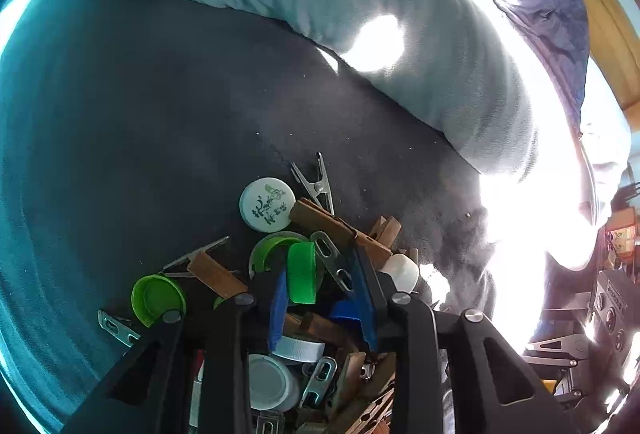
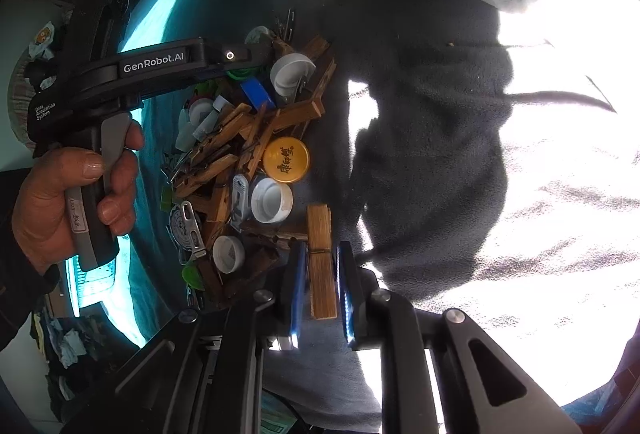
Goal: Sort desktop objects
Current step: 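Grasp a green cap with the left tool while the right tool grasps a wooden clothespin, then carry the green cap and the clothespin over the teal basket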
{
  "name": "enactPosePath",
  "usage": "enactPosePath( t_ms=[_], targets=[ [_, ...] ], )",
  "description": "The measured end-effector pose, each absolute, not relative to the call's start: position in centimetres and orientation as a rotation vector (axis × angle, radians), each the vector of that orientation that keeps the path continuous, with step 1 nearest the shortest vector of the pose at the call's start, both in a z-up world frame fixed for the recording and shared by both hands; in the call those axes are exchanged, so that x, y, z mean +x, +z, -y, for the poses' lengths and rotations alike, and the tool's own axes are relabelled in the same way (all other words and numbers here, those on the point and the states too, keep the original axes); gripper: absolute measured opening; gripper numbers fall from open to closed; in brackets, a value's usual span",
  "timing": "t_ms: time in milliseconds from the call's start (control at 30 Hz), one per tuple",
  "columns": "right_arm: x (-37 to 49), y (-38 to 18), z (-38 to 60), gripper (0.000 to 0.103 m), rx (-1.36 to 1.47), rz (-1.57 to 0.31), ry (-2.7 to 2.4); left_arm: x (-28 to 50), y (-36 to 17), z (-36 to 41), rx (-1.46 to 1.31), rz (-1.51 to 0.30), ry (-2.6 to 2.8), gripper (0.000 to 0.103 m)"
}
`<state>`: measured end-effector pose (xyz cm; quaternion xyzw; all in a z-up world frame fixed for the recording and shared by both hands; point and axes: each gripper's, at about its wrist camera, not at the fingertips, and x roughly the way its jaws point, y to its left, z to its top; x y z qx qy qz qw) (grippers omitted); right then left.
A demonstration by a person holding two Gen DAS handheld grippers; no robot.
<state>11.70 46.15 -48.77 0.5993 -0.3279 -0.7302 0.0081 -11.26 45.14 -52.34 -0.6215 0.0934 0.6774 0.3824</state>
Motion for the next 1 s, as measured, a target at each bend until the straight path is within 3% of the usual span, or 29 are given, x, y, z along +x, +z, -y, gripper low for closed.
enactPosePath(
  t_ms=[67,433,533,1000],
  targets=[
    [11.8,-48.6,-46.2,0.016,1.870,1.024,-2.301,-11.1,-51.8,-45.1,-1.577,-0.265,1.733,0.011],
    [11.3,-41.7,-48.3,0.016,1.755,0.989,-2.417,-9.5,-40.5,-40.3,-1.503,-0.163,1.804,0.011],
    [10.2,-38.6,-48.0,0.016,1.706,0.944,-2.450,-8.4,-38.8,-40.6,-1.478,-0.162,1.856,0.011],
    [4.6,-22.9,-38.7,0.016,1.438,0.636,-2.521,-8.2,-25.6,-28.6,-1.334,-0.092,2.173,0.011]
  ],
)
